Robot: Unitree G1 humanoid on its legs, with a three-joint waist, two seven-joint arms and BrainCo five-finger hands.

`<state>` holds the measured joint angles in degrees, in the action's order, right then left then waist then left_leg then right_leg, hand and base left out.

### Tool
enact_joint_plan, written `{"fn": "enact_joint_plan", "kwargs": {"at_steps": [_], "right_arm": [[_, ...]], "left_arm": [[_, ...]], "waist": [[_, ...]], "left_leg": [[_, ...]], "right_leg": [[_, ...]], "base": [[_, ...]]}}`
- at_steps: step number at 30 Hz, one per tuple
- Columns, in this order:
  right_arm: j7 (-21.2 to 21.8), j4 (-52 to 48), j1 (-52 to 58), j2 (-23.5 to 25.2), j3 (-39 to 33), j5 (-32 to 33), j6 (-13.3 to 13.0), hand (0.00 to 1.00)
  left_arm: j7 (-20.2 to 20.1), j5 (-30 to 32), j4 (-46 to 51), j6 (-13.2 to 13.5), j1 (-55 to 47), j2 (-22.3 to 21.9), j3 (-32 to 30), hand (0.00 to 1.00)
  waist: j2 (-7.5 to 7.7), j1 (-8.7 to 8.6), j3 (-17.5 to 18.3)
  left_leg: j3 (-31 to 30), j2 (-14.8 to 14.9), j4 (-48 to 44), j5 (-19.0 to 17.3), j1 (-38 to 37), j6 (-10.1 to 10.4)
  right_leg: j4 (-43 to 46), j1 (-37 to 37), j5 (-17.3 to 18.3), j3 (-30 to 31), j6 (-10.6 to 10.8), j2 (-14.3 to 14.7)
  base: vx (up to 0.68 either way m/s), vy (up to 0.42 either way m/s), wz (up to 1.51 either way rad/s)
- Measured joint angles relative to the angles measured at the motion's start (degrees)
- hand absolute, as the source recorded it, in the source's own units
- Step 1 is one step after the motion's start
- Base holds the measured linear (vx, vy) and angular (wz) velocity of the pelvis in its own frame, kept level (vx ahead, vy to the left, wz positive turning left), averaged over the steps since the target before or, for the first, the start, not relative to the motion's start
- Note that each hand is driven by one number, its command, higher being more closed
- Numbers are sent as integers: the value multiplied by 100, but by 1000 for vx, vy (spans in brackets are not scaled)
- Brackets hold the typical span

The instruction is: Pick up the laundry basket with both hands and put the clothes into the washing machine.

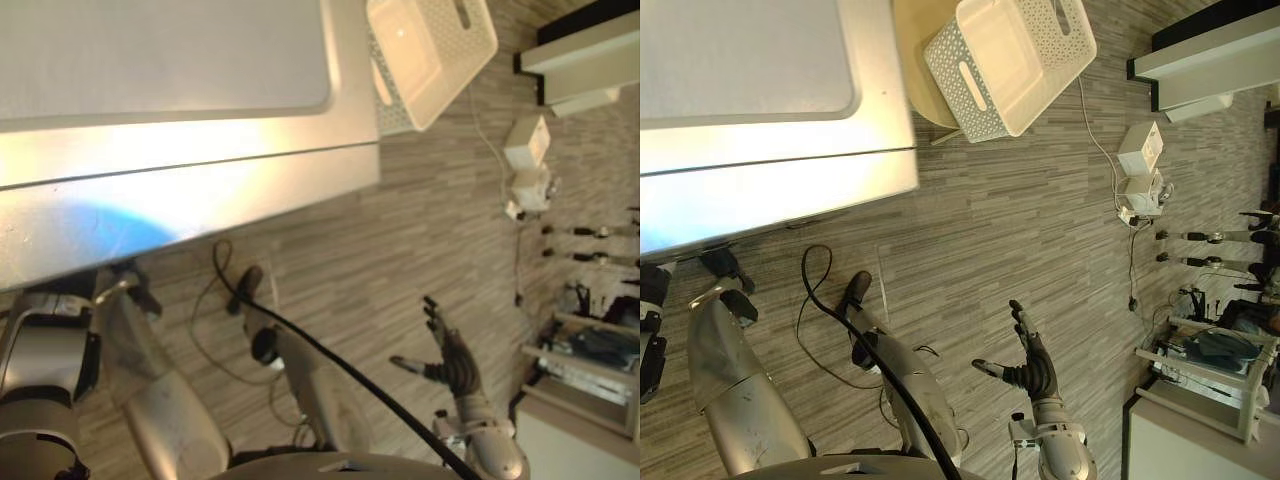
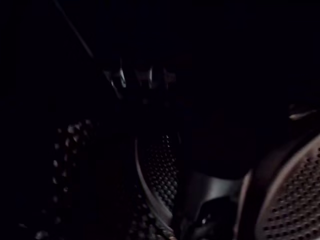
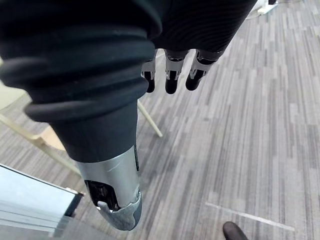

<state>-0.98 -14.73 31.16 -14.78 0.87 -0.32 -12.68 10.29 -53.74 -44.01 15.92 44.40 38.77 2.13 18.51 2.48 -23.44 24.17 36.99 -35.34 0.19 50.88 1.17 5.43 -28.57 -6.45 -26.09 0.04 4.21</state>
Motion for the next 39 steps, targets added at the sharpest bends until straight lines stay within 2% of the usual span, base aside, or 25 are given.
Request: {"fn": "enact_joint_plan", "kwargs": {"at_steps": [1,2,3,5,8,10,12,16,18,20,22,23,24,27,31,39], "right_arm": [[34,-1,-59,41,-16,0,2,0],[126,20,-241,123,-24,1,1,0],[163,60,-366,138,-27,2,2,0],[184,104,-532,168,-39,0,1,0],[188,310,-592,460,-145,-5,11,0],[188,505,-661,613,-127,-20,2,0],[180,704,-655,656,-110,-102,-28,0],[172,1658,-655,737,-99,-483,-61,0],[172,2022,-648,749,-107,-682,-64,0],[172,2345,-625,736,-165,-818,-37,0],[178,2572,-621,733,-180,-919,33,0],[184,2714,-626,734,-207,-955,37,0],[192,2891,-631,742,-308,-1076,42,0],[195,3363,-735,740,-585,-1138,81,0],[193,3652,-748,751,-616,-1146,190,0],[190,3660,-733,779,-603,-1153,189,0]], "left_arm": [[-136,183,-118,-173,-87,5,4,0],[-345,501,-362,-560,-344,-66,-64,0],[-424,738,-464,-657,-422,-176,-252,0],[-485,1132,-555,-736,-603,-240,-497,0],[-517,2015,-639,-754,-960,-633,-910,0],[-331,2760,-896,-789,-1369,-756,-1258,0],[-151,3199,-904,-791,-1671,-802,-1412,0],[89,3969,-1067,-795,-2315,-1044,-1748,0],[80,4107,-1160,-807,-2761,-1151,-1861,0],[42,4164,-1189,-835,-3186,-1420,-2012,0],[-264,4238,-1185,-810,-3702,-1721,-2012,0],[-401,4340,-1195,-803,-4058,-1959,-2036,0],[-516,4395,-1253,-804,-4379,-2226,-2076,0],[-601,4397,-1336,-808,-4964,-2714,-2205,0],[-694,4397,-1321,-798,-5376,-2832,-2243,0],[-703,4539,-1262,-782,-5452,-2821,-2228,0]], "waist": [[4,-9,3],[16,-18,13],[17,-25,15],[45,-41,83],[71,-79,330],[87,-222,496],[150,-293,554],[81,-381,821],[21,-429,907],[-166,-460,1156],[-373,-447,1377],[-491,-405,1505],[-674,-374,1654],[-928,-294,1805],[-930,-251,1885],[-836,-261,1964]], "left_leg": [[82,-35,72,5,-132,10],[261,-96,187,0,-439,3],[284,-156,255,1,-586,5],[303,-183,297,5,-737,11],[410,-316,423,48,-948,67],[470,-438,485,14,-1302,56],[575,-582,605,-20,-1606,84],[616,-878,776,-24,-2056,88],[596,-1011,877,-37,-2318,107],[573,-1127,968,-66,-2383,119],[536,-1211,1025,-79,-2486,105],[539,-1239,1046,-118,-2638,137],[541,-1233,1047,-177,-2719,216],[541,-1235,1099,-228,-2924,297],[529,-1307,1333,-168,-3093,395],[413,-1605,1681,-31,-3147,334]], "right_leg": [[-26,60,-1,34,0,-28],[-37,194,0,81,1,-108],[-48,280,5,120,8,-132],[-46,368,21,168,21,-136],[-8,470,51,202,75,-224],[129,705,183,217,135,-347],[258,851,332,246,198,-491],[264,1201,519,244,316,-685],[197,1453,589,242,379,-757],[103,1545,612,225,412,-803],[-58,1703,598,219,430,-810],[-117,1860,597,228,430,-802],[-143,1925,599,258,429,-793],[-213,2115,626,303,443,-792],[-126,2153,785,302,431,-832],[-167,2179,793,207,489,-986]], "base": [[77,-20,-6],[64,-10,-3],[79,-11,-3],[92,6,-3],[106,18,5],[139,49,17],[142,43,18],[148,7,18],[156,-9,19],[165,-15,11],[168,-22,6],[120,-21,-2],[77,-15,-4],[18,-6,-5],[-62,-16,5],[-29,14,11]]}}
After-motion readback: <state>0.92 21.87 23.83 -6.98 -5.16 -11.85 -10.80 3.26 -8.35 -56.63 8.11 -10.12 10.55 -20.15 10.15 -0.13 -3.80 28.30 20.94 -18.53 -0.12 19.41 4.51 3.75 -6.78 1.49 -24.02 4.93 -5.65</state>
